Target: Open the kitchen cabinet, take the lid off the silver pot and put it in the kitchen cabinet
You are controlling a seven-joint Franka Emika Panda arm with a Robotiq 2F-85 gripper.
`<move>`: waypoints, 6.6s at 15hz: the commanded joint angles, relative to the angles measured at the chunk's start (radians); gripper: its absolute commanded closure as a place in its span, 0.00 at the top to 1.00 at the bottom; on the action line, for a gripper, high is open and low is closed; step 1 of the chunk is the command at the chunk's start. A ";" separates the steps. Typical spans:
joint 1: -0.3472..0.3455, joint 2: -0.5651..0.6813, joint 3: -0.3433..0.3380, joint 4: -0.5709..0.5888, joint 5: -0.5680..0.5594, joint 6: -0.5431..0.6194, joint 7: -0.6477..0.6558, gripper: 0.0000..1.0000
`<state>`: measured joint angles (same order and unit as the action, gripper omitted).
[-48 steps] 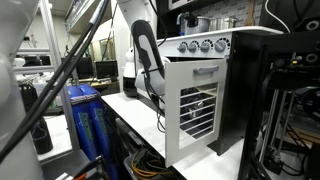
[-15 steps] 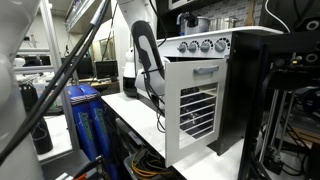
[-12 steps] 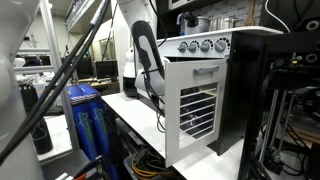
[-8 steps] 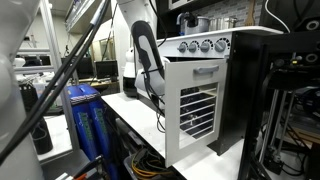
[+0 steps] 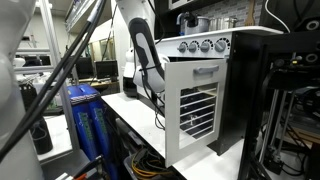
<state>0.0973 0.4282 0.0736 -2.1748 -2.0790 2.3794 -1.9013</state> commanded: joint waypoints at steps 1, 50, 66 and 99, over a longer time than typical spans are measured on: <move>-0.001 -0.067 0.011 -0.040 0.051 0.056 -0.017 1.00; -0.347 -0.061 0.096 -0.307 0.713 0.680 -0.701 1.00; -0.366 0.087 0.142 -0.117 0.578 0.605 -0.701 1.00; -0.150 0.146 -0.020 0.008 0.548 0.650 -0.702 1.00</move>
<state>-0.0722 0.5659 0.0596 -2.1656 -1.5191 3.0217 -2.6031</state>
